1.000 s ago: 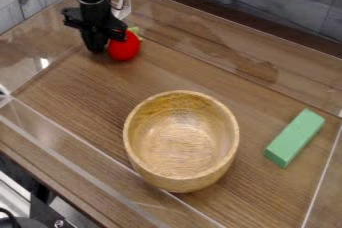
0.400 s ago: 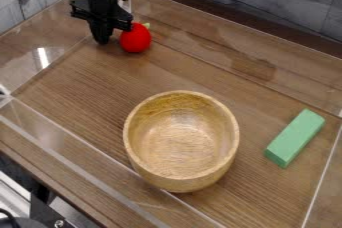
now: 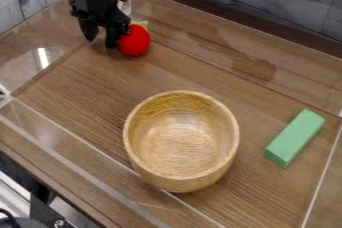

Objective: Move the red fruit to the left

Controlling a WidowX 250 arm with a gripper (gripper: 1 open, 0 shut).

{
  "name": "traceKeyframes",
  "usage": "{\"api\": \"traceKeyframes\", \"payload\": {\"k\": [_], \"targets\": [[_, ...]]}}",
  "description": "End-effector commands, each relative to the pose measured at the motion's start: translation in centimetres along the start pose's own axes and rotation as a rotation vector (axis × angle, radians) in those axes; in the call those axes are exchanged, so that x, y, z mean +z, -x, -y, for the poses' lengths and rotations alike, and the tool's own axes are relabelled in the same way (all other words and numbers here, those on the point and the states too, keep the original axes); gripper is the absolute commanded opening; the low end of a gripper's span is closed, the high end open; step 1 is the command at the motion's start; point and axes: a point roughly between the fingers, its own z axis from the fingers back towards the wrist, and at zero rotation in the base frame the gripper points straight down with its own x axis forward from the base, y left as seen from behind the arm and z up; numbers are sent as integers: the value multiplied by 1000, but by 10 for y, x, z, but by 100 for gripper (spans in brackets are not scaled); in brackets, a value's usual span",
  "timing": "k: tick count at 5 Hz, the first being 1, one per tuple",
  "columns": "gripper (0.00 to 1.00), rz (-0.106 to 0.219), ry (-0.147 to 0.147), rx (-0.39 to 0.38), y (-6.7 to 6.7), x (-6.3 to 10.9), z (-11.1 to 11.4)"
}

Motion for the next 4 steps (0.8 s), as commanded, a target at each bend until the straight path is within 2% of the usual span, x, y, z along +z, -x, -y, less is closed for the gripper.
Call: {"api": "traceKeyframes", "payload": {"k": [1, 3, 4], "targets": [[100, 46, -5, -41, -4, 30, -9], [100, 61, 8, 18, -17, 58, -26], [100, 73, 20, -17, -21, 73, -17]]}}
